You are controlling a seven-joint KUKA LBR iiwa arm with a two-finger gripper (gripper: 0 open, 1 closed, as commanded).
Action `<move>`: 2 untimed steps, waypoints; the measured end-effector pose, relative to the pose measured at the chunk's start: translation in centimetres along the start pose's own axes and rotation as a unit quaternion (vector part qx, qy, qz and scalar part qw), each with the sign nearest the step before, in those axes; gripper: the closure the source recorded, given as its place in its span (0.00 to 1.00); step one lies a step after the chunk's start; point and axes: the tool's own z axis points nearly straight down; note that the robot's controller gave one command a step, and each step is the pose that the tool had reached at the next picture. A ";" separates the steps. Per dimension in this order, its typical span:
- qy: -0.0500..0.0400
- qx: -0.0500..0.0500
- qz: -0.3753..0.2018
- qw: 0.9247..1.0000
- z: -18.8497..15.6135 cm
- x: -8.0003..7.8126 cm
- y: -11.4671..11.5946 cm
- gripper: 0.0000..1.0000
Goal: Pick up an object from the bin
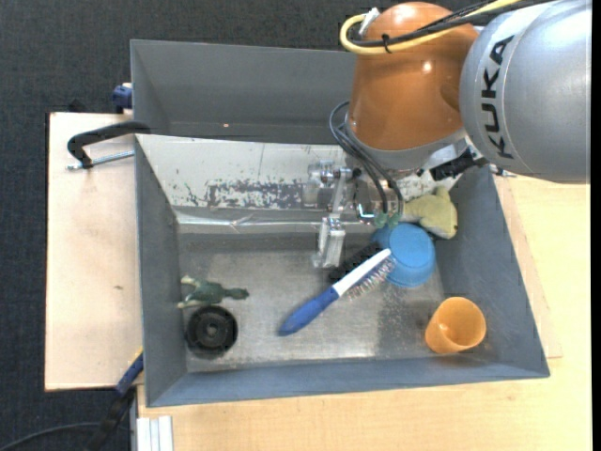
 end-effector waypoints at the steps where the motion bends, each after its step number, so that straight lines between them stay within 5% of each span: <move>1: 0.000 0.000 0.072 0.997 17.9 -2.9 -5.2 0.00; 2: -0.004 0.000 -0.011 1.000 14.3 0.6 -5.7 0.00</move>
Offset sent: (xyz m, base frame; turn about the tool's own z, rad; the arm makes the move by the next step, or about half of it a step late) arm 0.0288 -0.0514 -0.1752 0.1436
